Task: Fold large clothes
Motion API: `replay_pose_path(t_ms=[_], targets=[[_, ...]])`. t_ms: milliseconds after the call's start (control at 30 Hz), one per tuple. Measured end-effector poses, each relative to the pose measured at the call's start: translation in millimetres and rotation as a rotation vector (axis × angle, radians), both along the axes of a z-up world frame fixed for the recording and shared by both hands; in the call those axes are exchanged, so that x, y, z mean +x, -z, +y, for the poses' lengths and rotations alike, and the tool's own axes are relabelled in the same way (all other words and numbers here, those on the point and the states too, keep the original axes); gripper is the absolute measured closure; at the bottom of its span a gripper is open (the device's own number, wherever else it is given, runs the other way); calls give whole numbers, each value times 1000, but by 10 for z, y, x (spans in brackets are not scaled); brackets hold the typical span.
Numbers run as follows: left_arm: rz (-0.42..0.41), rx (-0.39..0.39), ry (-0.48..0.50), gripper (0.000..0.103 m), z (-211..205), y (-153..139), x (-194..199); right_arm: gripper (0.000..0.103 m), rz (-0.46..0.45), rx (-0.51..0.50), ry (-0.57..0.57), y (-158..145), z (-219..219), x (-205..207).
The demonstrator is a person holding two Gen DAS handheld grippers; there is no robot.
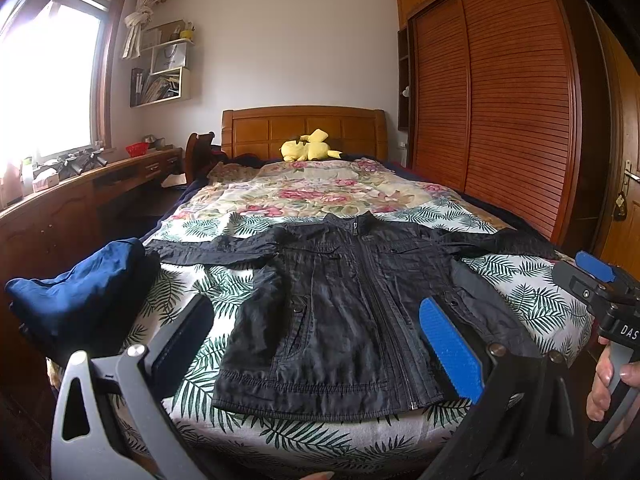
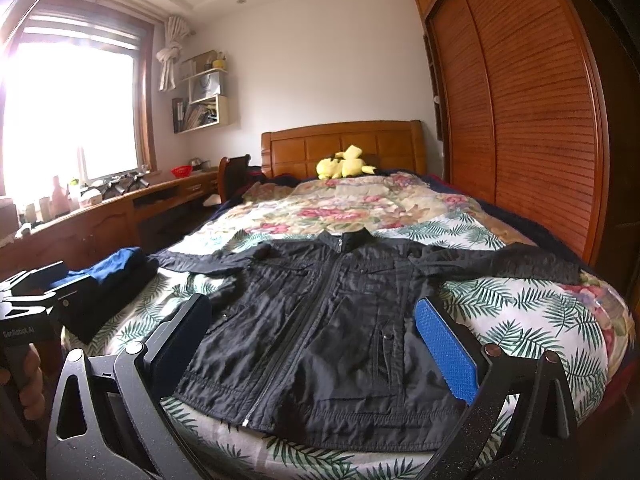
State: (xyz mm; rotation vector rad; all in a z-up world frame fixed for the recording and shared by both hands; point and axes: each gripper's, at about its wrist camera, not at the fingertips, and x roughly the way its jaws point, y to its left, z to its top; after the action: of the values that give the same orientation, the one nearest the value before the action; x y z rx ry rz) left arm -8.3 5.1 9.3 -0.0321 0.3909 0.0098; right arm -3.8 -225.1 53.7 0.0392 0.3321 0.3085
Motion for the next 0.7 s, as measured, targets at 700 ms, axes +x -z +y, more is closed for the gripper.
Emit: replay_pose_path(t_ms=[700], targets=[[-9, 7, 0, 0, -46, -46, -32, 0, 1, 1, 2, 8, 2, -3]])
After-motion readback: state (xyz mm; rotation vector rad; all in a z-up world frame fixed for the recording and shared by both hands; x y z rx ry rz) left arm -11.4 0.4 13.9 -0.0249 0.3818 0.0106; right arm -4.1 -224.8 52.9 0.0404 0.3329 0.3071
